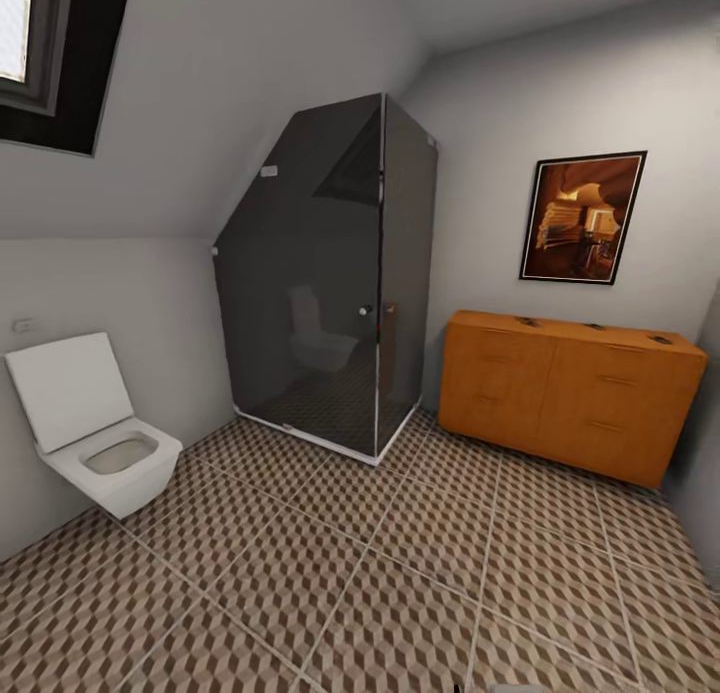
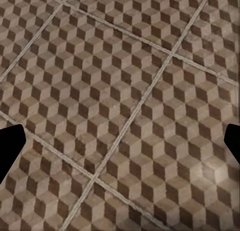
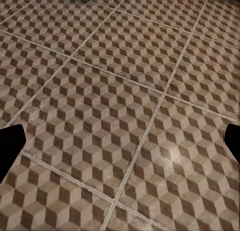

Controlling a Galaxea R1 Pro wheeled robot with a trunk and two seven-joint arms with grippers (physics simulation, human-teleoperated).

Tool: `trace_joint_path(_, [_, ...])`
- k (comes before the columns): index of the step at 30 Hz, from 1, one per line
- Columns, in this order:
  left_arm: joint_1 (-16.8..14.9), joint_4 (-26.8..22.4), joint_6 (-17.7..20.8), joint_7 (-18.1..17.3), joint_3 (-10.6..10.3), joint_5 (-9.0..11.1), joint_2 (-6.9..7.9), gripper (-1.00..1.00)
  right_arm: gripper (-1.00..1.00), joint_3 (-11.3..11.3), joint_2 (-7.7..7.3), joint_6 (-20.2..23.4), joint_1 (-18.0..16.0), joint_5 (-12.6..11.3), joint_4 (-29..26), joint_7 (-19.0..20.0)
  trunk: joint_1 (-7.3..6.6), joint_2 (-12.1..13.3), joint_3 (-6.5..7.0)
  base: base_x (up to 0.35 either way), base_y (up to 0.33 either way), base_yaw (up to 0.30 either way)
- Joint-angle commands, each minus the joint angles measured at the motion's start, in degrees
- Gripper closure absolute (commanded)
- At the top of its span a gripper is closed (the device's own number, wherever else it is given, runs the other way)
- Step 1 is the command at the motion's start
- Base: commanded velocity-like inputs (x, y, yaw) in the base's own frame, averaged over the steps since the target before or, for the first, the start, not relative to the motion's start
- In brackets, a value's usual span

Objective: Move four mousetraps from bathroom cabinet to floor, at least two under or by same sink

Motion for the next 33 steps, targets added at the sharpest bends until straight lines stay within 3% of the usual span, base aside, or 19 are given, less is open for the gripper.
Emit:
trace_joint_path(1, [-0.02, 0.02, -0.17, 0.14, -0.01, 0.01, 0.00, -1.00, -1.00, 0.32, -0.03, -0.11, -0.06, 0.05, 0.05, -0.52, 0.00, -0.03, -0.03, 0.000, 0.000, -0.173])
trace_joint_path(33, [-0.02, 0.19, -0.17, 0.14, -0.01, 0.01, 0.00, -1.00, -1.00, 0.32, -0.03, -0.09, -0.05, 0.05, 0.13, -0.54, 0.00, -0.03, 0.91, 0.000, 0.000, -0.170])
